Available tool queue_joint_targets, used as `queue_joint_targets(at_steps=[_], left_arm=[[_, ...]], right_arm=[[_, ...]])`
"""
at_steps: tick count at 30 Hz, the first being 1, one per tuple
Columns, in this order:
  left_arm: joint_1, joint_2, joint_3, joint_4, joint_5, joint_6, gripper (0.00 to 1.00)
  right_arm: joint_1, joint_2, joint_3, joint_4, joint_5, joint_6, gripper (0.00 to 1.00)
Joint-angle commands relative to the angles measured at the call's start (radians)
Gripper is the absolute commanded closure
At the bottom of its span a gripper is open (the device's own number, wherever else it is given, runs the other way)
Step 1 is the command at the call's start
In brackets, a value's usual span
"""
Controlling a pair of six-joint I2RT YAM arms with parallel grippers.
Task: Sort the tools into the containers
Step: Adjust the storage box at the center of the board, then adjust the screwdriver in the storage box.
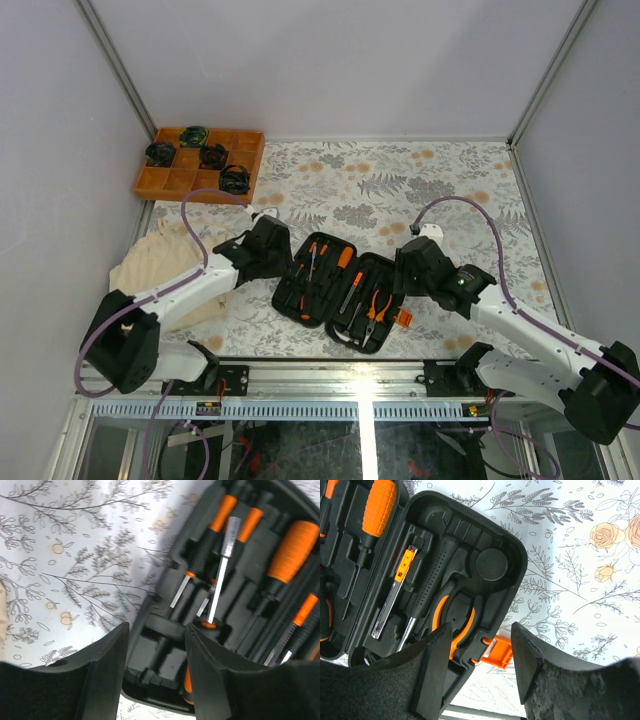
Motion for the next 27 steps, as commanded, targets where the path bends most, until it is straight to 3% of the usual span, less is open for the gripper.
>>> queue_joint_targets(at_steps=[1, 8, 18, 27], left_arm=[[-0.100, -0.094, 0.015, 0.026, -0.051, 0.029, 0.51], [-0.274, -0.080, -0.009, 0.078, -0.040, 0.059, 0.50], [-0.312, 0.048, 0.018, 0.046, -0.090, 0.076, 0.52], [-0.317, 0.137, 0.063, 0.012, -0.101, 0.135, 0.60]], right_arm=[[-0.024, 0.021, 0.055, -0.004, 0.034, -0.050, 0.42], [-0.034, 0.037, 0.069, 0.007, 0.017, -0.058, 0.42], [-0.037, 0.012, 0.026, 0.025, -0.016, -0.038, 0.41], [-0.036, 0.004, 0.014, 0.034, -0.029, -0.040, 0.41]])
